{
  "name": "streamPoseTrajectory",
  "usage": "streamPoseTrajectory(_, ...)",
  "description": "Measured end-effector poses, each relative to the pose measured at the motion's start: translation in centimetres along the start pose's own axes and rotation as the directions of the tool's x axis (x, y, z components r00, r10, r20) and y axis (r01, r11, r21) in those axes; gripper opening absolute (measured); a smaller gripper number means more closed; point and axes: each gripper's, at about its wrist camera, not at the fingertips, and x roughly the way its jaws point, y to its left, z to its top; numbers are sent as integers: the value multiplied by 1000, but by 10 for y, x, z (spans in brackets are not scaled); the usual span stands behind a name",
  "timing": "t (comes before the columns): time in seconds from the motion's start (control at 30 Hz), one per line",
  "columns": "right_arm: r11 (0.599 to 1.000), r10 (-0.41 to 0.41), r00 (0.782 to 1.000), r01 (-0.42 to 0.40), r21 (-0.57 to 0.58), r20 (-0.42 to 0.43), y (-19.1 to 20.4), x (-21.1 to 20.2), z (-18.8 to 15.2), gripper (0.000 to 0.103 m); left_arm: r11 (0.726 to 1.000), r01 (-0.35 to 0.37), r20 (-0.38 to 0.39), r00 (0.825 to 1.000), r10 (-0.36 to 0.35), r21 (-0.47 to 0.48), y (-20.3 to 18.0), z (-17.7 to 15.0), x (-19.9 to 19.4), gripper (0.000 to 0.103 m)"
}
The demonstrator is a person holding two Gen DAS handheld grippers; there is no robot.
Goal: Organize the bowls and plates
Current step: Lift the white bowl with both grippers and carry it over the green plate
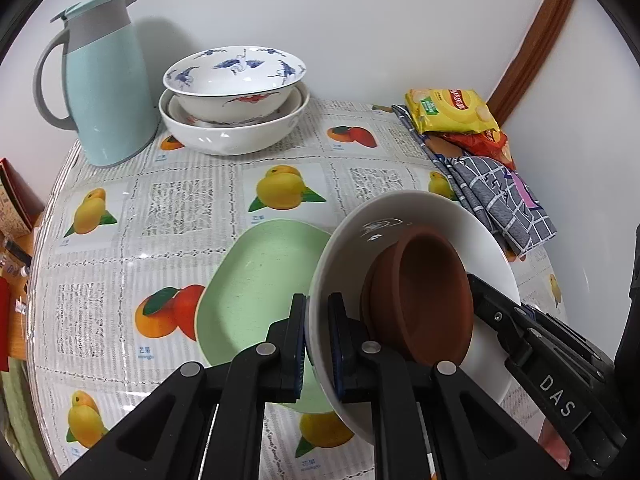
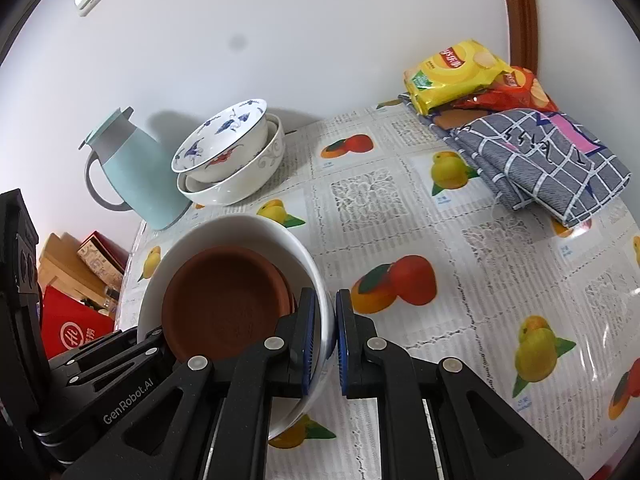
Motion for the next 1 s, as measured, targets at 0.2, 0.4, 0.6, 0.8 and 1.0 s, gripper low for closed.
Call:
streamPoseTrajectory(0.2, 1000, 12, 1000, -12, -15, -10, 8, 8, 1, 10, 1000, -10, -3, 1000, 10, -19, 10, 1, 2, 11)
streamPoseTrajectory(0.4, 999, 23, 999, -24, -26, -22, 15, 17, 1, 10, 999, -20, -2, 1000, 20, -40, 22, 2, 4, 11)
streamPoseTrajectory(0.6, 999, 25, 999, -27, -35, -34, 23, 26, 1, 10, 998, -24, -11, 1000, 23, -56, 31, 3, 9, 11)
streamPoseTrajectory(0.8, 999, 29, 998, -31, -40, -49, 25, 36, 1, 10, 997, -30, -22, 999, 29, -66, 37, 2, 15, 11)
streamPoseTrajectory(1.0, 998, 34, 997, -37, -45, -66, 28, 45, 0, 10, 997, -39, -36, 999, 36, -73, 45, 2, 24, 11)
